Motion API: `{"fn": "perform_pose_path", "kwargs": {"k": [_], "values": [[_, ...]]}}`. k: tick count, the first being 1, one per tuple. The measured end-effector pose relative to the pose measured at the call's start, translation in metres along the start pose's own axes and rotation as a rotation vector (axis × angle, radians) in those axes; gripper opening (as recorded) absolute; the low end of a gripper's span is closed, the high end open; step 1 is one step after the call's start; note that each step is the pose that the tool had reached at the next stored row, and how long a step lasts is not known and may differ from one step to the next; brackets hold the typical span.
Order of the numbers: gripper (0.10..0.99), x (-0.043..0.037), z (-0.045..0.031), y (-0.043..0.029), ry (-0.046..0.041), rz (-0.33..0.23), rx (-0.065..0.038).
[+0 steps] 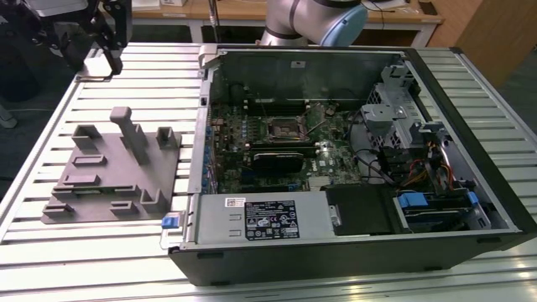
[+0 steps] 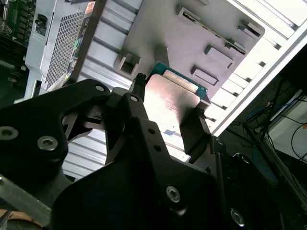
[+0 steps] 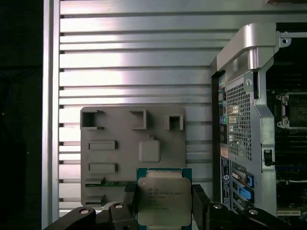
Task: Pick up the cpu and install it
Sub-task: 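Pick up the cpu and move it towards the insertion slot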
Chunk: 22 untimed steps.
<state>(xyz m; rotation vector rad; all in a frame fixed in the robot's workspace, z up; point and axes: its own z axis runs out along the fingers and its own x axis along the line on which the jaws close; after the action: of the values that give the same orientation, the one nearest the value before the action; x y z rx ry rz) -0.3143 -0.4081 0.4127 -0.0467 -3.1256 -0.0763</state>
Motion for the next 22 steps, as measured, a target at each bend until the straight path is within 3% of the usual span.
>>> {"fn": "perform_pose_path", "kwargs": {"k": [22], "values": [[0.541, -0.0144, 0.0002, 0.0026, 0.0000, 0.000, 0.000]]}}
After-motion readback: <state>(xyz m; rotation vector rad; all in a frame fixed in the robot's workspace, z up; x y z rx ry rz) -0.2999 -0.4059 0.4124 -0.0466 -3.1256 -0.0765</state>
